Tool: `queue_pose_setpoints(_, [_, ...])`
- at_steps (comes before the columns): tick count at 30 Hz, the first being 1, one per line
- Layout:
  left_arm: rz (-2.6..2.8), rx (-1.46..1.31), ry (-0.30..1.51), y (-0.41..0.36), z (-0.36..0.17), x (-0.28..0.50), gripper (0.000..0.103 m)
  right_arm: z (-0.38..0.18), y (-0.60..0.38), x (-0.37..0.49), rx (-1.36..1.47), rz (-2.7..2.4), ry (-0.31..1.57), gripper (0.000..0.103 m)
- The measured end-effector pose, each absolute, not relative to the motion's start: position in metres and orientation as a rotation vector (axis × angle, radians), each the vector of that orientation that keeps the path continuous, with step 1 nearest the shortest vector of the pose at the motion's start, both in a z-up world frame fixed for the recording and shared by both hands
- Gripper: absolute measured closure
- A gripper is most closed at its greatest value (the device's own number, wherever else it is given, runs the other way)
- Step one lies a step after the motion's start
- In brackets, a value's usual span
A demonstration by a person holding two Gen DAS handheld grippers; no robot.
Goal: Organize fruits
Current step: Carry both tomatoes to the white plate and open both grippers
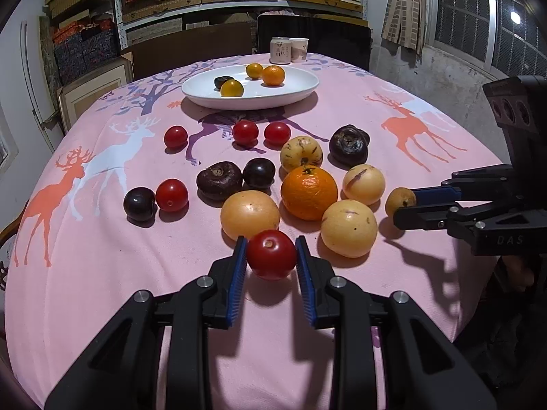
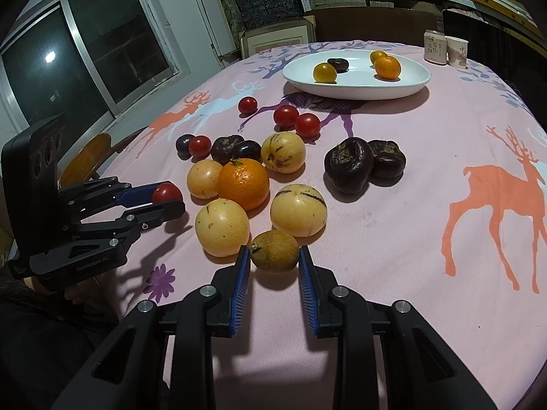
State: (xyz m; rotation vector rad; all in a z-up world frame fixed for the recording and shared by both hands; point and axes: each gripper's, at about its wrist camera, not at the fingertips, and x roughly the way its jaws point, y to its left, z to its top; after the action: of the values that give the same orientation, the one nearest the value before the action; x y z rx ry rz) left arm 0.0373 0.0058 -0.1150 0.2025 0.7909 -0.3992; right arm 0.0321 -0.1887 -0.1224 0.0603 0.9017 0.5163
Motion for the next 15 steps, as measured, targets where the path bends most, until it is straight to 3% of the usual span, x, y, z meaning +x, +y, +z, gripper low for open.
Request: queue_pose_setpoints(15, [-0.397, 0.204, 0.775, 0.006, -0.105, 0.032, 0.075, -0.111, -0.204, 0.026, 0.081, 0.498, 0.873, 0.074])
